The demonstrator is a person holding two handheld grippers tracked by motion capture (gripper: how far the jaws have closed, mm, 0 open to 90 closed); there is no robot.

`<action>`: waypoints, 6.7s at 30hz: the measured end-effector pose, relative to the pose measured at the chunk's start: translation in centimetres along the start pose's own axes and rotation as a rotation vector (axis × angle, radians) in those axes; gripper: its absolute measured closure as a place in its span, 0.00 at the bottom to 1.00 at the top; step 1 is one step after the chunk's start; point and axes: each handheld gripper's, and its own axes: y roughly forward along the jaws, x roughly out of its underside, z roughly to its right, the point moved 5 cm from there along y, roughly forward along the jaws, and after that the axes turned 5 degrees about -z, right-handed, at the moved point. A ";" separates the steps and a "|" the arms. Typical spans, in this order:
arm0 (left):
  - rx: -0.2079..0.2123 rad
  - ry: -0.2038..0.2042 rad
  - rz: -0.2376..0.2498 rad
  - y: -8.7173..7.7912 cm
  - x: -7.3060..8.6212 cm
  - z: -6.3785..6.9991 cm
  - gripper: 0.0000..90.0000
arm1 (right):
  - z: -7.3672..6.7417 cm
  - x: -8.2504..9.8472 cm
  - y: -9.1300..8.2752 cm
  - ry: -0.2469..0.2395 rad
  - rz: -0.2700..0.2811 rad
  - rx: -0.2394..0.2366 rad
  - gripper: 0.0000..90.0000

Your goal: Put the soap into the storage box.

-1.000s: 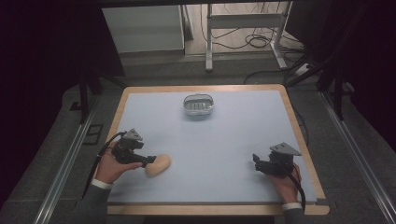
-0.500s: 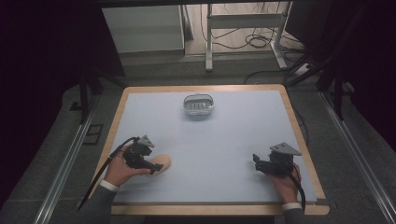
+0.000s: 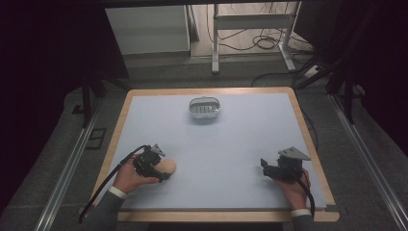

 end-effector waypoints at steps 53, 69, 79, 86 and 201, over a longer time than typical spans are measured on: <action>-0.013 0.036 0.079 -2.7 -8.4 -2.4 0.37 | 0.1 0.0 0.0 0.010 0.000 0.002 0.11; -0.026 0.038 0.087 -2.9 -11.5 -4.3 0.37 | 0.1 0.0 0.0 0.013 0.004 0.001 0.11; -0.035 0.030 0.091 -3.0 -13.2 -5.6 0.37 | 0.1 0.0 0.0 0.013 0.004 0.000 0.11; -0.035 0.030 0.080 -2.7 -14.4 -6.4 0.37 | 0.2 0.0 0.0 0.015 0.004 -0.001 0.11; -0.017 0.116 0.108 0.8 -25.9 -9.3 0.32 | 0.3 0.0 0.1 0.023 -0.006 0.010 0.11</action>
